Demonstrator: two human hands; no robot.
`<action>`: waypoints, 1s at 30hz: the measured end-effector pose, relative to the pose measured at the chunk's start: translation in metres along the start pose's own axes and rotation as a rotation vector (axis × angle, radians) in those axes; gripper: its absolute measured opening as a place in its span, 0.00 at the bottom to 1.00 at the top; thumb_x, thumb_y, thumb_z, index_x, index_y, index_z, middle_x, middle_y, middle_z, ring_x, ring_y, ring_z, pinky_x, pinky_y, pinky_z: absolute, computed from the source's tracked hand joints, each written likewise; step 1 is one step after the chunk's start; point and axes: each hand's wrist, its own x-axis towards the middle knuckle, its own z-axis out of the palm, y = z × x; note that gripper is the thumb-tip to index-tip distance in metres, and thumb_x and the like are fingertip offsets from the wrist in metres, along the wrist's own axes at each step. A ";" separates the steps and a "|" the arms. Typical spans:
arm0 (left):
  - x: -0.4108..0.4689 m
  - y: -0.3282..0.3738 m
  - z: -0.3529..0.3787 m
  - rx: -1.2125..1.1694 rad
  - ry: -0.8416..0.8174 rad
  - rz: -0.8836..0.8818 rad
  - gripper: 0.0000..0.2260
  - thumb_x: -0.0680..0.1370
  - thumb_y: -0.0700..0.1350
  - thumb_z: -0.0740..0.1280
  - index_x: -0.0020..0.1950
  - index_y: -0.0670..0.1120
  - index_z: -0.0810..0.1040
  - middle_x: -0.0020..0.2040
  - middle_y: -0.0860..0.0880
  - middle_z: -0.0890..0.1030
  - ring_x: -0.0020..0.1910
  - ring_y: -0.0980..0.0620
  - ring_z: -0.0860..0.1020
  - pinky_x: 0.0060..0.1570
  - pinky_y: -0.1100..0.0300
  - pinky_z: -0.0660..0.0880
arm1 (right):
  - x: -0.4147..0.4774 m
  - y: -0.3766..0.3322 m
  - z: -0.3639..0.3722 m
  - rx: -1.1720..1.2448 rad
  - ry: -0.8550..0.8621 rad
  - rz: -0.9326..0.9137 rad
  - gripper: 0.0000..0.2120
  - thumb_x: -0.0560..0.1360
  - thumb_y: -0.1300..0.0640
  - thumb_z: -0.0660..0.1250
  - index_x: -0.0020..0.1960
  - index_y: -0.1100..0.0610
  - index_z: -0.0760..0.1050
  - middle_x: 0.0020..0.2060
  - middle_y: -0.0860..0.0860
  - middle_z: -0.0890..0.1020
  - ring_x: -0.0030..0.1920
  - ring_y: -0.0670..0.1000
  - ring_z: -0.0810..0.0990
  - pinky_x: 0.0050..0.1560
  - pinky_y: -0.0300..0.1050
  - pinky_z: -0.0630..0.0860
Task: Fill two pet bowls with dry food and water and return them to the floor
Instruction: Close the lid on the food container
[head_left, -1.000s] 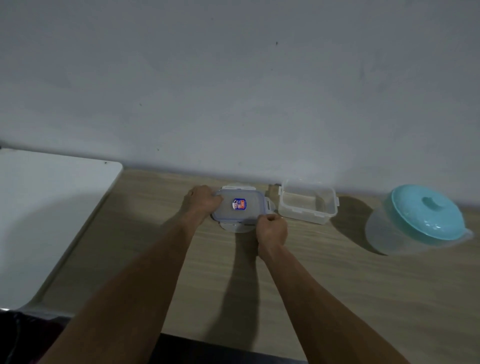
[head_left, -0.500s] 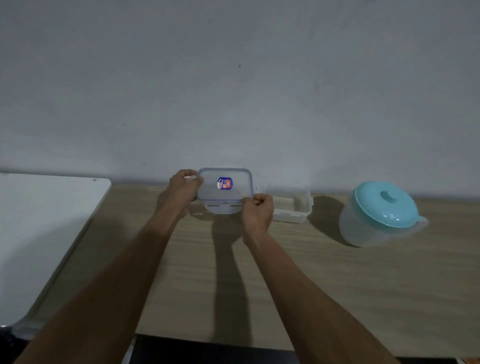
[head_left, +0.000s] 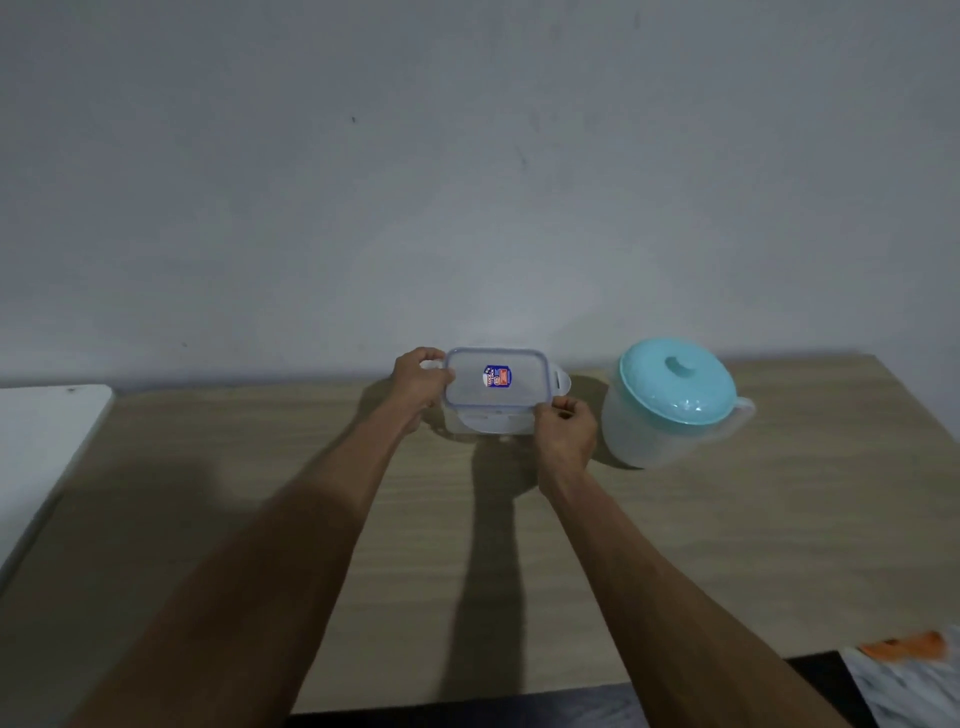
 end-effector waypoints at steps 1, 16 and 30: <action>0.001 -0.002 -0.001 0.012 0.005 -0.007 0.10 0.76 0.37 0.69 0.56 0.45 0.78 0.52 0.42 0.77 0.44 0.46 0.74 0.33 0.61 0.71 | 0.001 0.003 0.001 -0.009 -0.013 -0.002 0.06 0.70 0.60 0.69 0.47 0.57 0.77 0.44 0.56 0.83 0.42 0.54 0.78 0.50 0.50 0.77; 0.007 -0.006 0.000 0.031 0.013 0.000 0.12 0.76 0.37 0.69 0.59 0.41 0.78 0.53 0.40 0.77 0.38 0.47 0.74 0.29 0.61 0.71 | -0.006 -0.016 0.001 -0.464 -0.018 -0.298 0.20 0.70 0.54 0.68 0.60 0.57 0.73 0.59 0.57 0.73 0.60 0.60 0.74 0.56 0.51 0.72; 0.000 -0.007 -0.001 0.183 0.004 0.061 0.15 0.76 0.41 0.70 0.63 0.45 0.78 0.60 0.39 0.78 0.49 0.42 0.77 0.39 0.60 0.73 | 0.055 -0.047 0.021 -1.337 -0.792 -0.681 0.62 0.58 0.38 0.79 0.78 0.47 0.43 0.78 0.51 0.50 0.77 0.63 0.47 0.69 0.68 0.63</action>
